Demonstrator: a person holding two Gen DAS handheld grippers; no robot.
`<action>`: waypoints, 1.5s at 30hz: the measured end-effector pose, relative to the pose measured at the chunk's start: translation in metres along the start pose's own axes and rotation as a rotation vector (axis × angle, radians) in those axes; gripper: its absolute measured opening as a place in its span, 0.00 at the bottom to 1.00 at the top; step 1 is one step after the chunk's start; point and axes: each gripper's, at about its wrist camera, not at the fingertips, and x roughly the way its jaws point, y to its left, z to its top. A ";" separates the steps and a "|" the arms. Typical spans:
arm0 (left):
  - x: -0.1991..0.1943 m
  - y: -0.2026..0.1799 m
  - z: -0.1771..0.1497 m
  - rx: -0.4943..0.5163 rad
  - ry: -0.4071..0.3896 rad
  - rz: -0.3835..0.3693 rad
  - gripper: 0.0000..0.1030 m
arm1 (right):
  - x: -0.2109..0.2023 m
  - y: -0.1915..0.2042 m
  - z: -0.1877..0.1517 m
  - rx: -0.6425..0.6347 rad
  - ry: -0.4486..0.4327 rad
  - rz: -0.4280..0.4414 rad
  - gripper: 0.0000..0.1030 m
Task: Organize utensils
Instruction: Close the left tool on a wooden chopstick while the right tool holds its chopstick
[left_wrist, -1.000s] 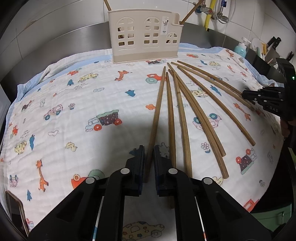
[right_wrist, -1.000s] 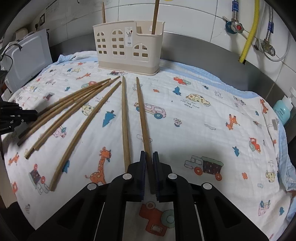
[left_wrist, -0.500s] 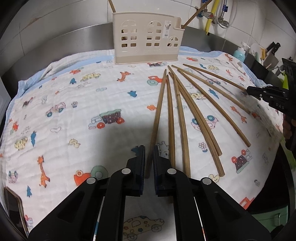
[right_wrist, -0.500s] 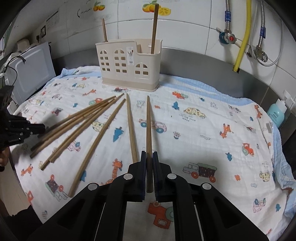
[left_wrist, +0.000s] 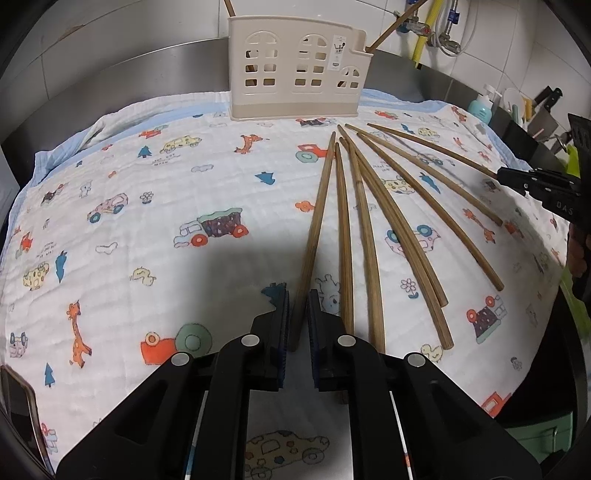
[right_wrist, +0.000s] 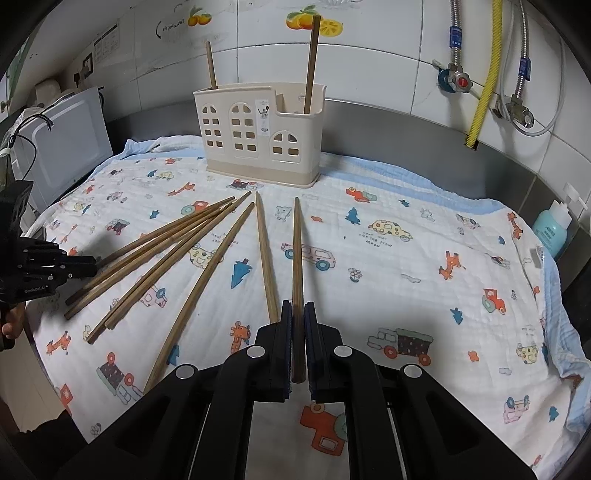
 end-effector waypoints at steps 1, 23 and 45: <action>0.000 -0.001 0.000 0.003 0.000 0.003 0.10 | 0.000 0.000 0.000 0.000 -0.001 0.000 0.06; -0.028 -0.020 0.016 0.073 -0.052 0.079 0.08 | -0.035 0.005 0.028 0.024 -0.078 -0.015 0.06; -0.064 -0.018 0.044 0.064 -0.186 -0.007 0.04 | -0.070 0.023 0.086 0.010 -0.175 0.000 0.06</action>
